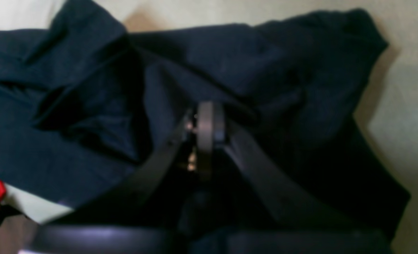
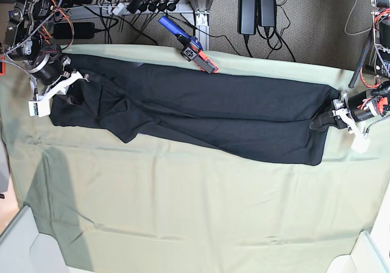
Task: Fold the T-shirt properly
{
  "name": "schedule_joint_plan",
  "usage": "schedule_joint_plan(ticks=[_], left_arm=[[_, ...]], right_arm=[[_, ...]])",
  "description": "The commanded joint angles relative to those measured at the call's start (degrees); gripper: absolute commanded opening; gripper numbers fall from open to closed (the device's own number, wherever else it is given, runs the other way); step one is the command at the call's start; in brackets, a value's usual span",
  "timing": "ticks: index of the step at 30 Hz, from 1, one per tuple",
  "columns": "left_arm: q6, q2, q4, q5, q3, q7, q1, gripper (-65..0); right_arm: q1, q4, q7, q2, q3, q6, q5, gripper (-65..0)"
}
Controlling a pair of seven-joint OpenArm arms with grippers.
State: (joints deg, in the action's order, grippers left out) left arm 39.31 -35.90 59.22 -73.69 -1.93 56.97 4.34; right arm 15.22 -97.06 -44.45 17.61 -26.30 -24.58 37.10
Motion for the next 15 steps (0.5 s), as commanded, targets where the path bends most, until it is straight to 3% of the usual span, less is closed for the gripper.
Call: schedule_joint_plan(ticks=[1, 8, 15], left_arm=[[0.7, -0.9, 0.5, -0.5, 0.0, 1.0, 1.2, -65.0], [0.7, -1.0, 0.5, 0.3, 1.0, 2.5, 5.7, -65.0], [0.7, -0.9, 0.5, 9.3, 1.6, -1.5, 11.7, -65.0]], right_arm=[[-0.6, -1.8, 0.9, 1.0, -0.8, -3.8, 1.1, -65.0], [-0.6, -8.7, 0.9, 1.0, -6.5, -3.8, 5.2, -65.0], [-0.6, -11.9, 0.6, 1.0, -13.1, -3.9, 5.6, -65.0]])
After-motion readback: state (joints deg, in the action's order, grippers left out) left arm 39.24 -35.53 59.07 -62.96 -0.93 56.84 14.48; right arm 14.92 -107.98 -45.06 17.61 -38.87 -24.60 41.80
